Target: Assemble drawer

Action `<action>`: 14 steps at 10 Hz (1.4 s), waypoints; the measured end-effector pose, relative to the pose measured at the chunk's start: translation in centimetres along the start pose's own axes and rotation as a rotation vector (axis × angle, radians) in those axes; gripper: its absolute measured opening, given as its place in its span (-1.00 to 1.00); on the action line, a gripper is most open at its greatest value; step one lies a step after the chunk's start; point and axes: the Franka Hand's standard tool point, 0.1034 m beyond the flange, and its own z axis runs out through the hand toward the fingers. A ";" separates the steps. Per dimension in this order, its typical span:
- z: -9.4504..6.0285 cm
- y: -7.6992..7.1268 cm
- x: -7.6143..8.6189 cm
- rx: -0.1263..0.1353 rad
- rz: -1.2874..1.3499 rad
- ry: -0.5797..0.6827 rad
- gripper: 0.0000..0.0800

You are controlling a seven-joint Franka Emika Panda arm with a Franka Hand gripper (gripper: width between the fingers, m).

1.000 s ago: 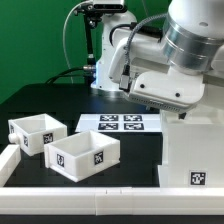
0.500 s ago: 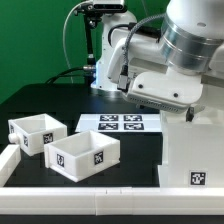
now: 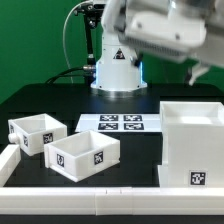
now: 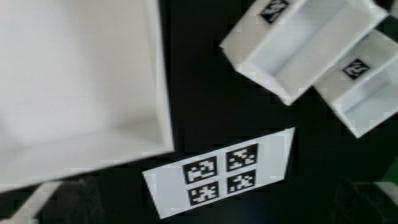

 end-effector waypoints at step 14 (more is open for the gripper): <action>5.2 -4.9 -0.6 0.039 1.118 0.132 0.62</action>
Offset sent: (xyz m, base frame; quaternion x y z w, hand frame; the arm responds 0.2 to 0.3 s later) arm 0.0000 0.0000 0.0000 0.0000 0.0000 0.1296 0.9916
